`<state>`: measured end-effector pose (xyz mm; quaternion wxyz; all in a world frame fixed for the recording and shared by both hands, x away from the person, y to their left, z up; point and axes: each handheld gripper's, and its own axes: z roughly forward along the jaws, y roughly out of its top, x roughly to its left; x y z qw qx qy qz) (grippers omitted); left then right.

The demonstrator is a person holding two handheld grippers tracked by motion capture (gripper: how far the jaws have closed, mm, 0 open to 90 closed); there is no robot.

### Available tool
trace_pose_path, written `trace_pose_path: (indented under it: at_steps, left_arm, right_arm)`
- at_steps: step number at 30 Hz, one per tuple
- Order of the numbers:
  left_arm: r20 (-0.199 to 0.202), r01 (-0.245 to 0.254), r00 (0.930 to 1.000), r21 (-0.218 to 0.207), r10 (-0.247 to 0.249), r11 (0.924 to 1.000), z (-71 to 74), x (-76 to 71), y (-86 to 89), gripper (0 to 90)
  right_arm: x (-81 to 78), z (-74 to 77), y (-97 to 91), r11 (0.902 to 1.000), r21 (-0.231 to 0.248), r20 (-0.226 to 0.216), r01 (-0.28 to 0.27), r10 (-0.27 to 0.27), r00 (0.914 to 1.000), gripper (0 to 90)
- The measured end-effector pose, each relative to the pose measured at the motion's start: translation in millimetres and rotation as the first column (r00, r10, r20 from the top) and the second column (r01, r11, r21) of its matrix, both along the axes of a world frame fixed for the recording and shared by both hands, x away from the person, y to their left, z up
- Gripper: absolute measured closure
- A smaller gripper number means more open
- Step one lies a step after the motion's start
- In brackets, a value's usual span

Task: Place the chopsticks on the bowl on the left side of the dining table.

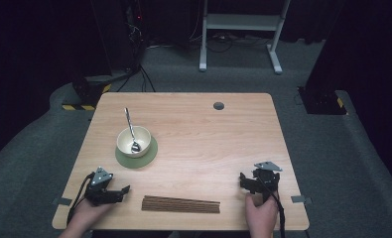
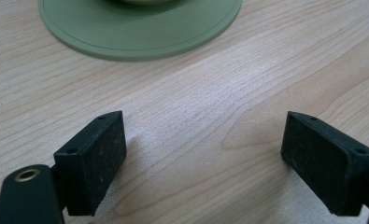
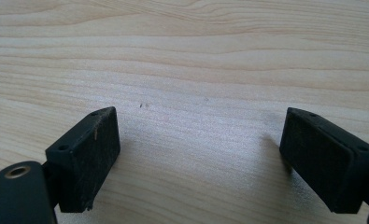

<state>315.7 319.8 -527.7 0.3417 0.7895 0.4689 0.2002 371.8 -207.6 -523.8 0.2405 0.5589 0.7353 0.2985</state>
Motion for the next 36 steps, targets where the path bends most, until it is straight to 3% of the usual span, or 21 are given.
trace_pose_path:
  at_steps: [3,13,17,20,25,30,32,36]
  left_arm:
    - [0.0,0.0,1.0,0.004,0.0,1.0,0.2,0.3,-0.1,14.0]
    - [-0.025,0.013,0.9996,0.004,-0.013,0.9999,2.3,1.7,0.8,13.1]
    - [-0.033,-0.003,0.9994,-0.02,0.003,0.9998,4.1,3.3,3.1,14.8]
    - [-0.017,0.001,0.9999,-0.035,-0.001,0.9994,9.2,2.9,5.9,15.3]
    - [0.022,0.049,0.9986,-0.025,-0.048,0.9985,19.6,2.0,-0.6,17.2]
    - [0.037,0.101,0.9944,-0.071,-0.099,0.9923,23.3,-0.8,-15.1,23.5]
    - [0.031,0.137,0.9903,-0.067,-0.136,0.9883,21.7,-2.1,-23.8,26.3]
    - [0.043,0.225,0.974,-0.074,-0.222,0.9716,22.6,-4.8,-43.3,32.9]
  right_arm:
    - [-2.6,-0.1,2.1,0.9996,0.001,0.0,0.03,-0.03,0.9996,11.5]
    - [-3.8,-0.1,1.3,0.9998,0.006,-0.002,0.017,-0.017,0.9999,11.3]
    - [-4.1,0.4,-0.1,0.9999,0.012,-0.006,0.011,-0.01,0.9999,11.8]
    - [-1.6,3.0,-1.2,0.9989,0.039,-0.026,0.025,-0.024,0.9994,10.7]
    - [-5.3,4.3,10.6,0.9999,0.009,-0.011,-0.011,0.011,0.9999,10.6]
    - [-13.0,5.0,20.1,0.9991,0.015,-0.009,-0.039,0.039,0.9992,10.7]
    - [-15.7,5.5,22.2,0.999,0.01,-0.007,-0.043,0.043,0.999,10.8]
    - [-19.6,4.8,21.4,0.9992,0.001,-0.007,-0.039,0.039,0.9992,10.8]
